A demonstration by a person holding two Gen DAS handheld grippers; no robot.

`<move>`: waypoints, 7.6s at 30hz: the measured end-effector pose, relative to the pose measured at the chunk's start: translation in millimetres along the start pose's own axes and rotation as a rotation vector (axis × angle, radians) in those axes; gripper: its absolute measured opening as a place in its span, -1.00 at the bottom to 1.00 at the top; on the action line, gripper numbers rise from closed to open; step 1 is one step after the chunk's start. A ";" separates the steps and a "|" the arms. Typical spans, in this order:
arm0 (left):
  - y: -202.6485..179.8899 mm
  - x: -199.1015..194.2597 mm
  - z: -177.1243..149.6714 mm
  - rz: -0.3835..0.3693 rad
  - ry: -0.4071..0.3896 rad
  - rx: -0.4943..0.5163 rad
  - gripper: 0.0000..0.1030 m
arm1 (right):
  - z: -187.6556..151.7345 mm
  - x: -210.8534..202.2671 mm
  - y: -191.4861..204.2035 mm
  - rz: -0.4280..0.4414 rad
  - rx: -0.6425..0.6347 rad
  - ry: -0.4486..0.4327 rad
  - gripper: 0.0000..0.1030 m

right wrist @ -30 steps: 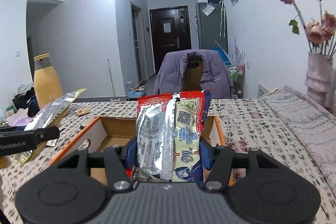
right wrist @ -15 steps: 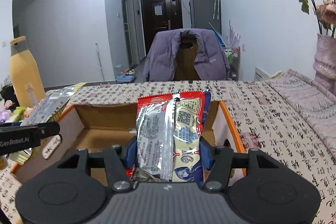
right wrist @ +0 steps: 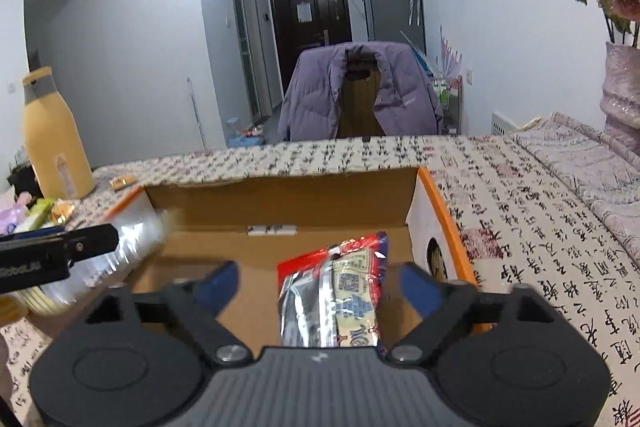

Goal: Organize snacks
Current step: 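Carry both packets into the cardboard box and open both tools, then withdraw both tools from the box back toward the snack pile, then grasp a pumpkin-seed cracker pack with each tool, then lower both cracker packs into the box and open both tools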

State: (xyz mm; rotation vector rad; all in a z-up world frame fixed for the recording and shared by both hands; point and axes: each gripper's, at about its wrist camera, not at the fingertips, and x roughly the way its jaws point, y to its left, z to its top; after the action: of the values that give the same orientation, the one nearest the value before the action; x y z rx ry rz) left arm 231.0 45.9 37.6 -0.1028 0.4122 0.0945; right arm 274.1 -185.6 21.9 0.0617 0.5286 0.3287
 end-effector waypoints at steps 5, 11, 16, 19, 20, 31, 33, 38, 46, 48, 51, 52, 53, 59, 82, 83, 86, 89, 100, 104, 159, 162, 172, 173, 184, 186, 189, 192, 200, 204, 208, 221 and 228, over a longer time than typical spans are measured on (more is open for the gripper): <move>-1.8 -7.7 3.3 -0.006 -0.028 -0.006 1.00 | 1.9 -5.4 -2.7 0.007 0.019 -0.018 1.00; -4.7 -10.5 7.4 -0.001 -0.033 0.002 1.00 | 5.5 -6.4 -2.7 0.007 0.015 -0.024 1.00; -13.3 -24.7 17.1 -0.001 -0.065 0.012 1.00 | 14.6 -22.2 6.1 0.005 -0.014 -0.060 1.00; -17.5 -35.9 21.6 0.001 -0.084 0.014 1.00 | 17.5 -35.1 9.2 0.003 -0.022 -0.079 1.00; -19.0 -40.4 22.7 0.003 -0.090 0.015 1.00 | 17.8 -39.5 9.6 0.004 -0.021 -0.083 1.00; -22.6 -88.8 12.9 0.001 -0.108 0.028 1.00 | 1.4 -90.0 8.7 0.002 -0.015 -0.103 1.00; -22.9 -97.2 7.8 0.002 -0.106 0.035 1.00 | -5.5 -99.7 7.1 0.003 -0.016 -0.105 1.00; -19.3 -117.7 -9.1 0.002 -0.100 0.029 1.00 | -22.2 -123.6 5.8 0.000 -0.021 -0.111 1.00; -4.6 -141.6 -37.2 0.002 -0.066 0.010 1.00 | -52.8 -154.1 2.1 -0.004 -0.037 -0.104 1.00; -0.6 -146.1 -43.8 0.001 -0.060 0.007 1.00 | -59.2 -158.1 0.0 -0.008 -0.032 -0.097 1.00; 2.7 -148.3 -55.3 0.006 -0.038 0.020 1.00 | -70.4 -163.9 -4.7 -0.019 -0.019 -0.085 1.00; 3.7 -149.1 -59.9 0.009 -0.036 0.028 1.00 | -74.8 -165.8 -5.8 -0.023 -0.017 -0.079 1.00; 4.4 -149.6 -63.5 0.008 -0.034 0.033 1.00 | -77.7 -166.7 -7.3 -0.027 -0.016 -0.073 1.00; 10.7 -154.6 -85.7 -0.014 -0.004 0.022 1.00 | -95.0 -169.5 -18.1 -0.064 -0.004 -0.040 1.00; 15.9 -152.1 -100.5 -0.013 0.049 -0.019 1.00 | -76.7 -106.8 -44.6 -0.138 0.020 0.079 0.79; 16.3 -152.5 -100.7 -0.016 0.049 -0.024 1.00 | -75.8 -101.8 -45.9 -0.143 0.026 0.085 0.78; 18.8 -152.0 -101.4 -0.011 0.053 -0.027 1.00 | -73.3 -87.1 -48.9 -0.153 0.047 0.112 0.58; 22.4 -150.7 -101.4 -0.003 0.057 -0.036 1.00 | -76.5 -76.0 -48.5 -0.154 0.043 0.141 0.51; 34.8 -144.3 -103.6 0.016 0.099 -0.095 1.00 | -87.8 -73.1 -56.8 -0.142 0.073 0.159 -0.16; 37.8 -143.2 -103.5 0.016 0.114 -0.113 1.00 | -90.7 -83.1 -51.7 -0.155 0.040 0.123 -0.22; 24.1 -128.2 -68.6 0.064 0.073 -0.051 -0.15 | -91.2 -146.3 -22.6 -0.084 0.042 -0.042 -0.19; 17.1 -129.5 -54.7 0.053 0.034 -0.037 -0.15 | -79.1 -143.0 -17.4 -0.069 0.031 -0.069 -0.19; -12.6 -114.2 -11.5 0.008 -0.045 0.022 -0.15 | -35.5 -112.9 6.4 -0.015 -0.030 -0.136 -0.19; -15.2 -111.8 -8.9 0.006 -0.049 0.027 -0.15 | -32.1 -109.3 9.2 -0.010 -0.037 -0.139 -0.19; -31.6 -70.5 21.0 0.006 -0.069 0.041 -0.15 | 6.9 -60.1 33.1 0.014 -0.094 -0.145 -0.18; -33.0 -61.5 24.2 0.011 -0.069 0.039 -0.15 | 11.5 -50.6 33.6 0.016 -0.089 -0.141 -0.19; -31.5 -44.0 24.5 0.025 -0.062 0.021 -0.15 | 10.7 -37.1 32.6 0.010 -0.077 -0.132 -0.19; -26.5 -27.6 16.9 0.042 -0.045 0.001 -0.15 | 6.1 -27.4 29.3 -0.004 -0.061 -0.129 -0.19; -19.6 -8.6 -1.2 0.041 0.023 0.026 -0.15 | -6.0 -16.9 24.5 -0.004 -0.049 -0.069 -0.18; -15.5 -5.4 -4.9 0.032 0.048 0.015 -0.13 | -8.6 -15.7 23.4 -0.016 -0.048 -0.050 -0.13; -13.2 -10.3 -3.9 0.014 0.032 0.002 0.11 | -10.1 -23.1 20.5 -0.024 -0.026 -0.066 0.66; -15.6 -30.0 1.3 0.017 -0.046 -0.007 1.00 | -10.3 -24.9 11.8 -0.043 0.009 -0.066 1.00; -16.7 -35.3 7.3 0.008 -0.045 -0.009 1.00 | -2.5 -35.0 16.2 -0.039 0.001 -0.075 1.00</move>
State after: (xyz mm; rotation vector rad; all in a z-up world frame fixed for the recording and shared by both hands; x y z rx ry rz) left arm 203.6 27.8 59.8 -0.1074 0.3672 0.1062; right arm 239.7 -181.6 39.0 0.0648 0.4550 0.2873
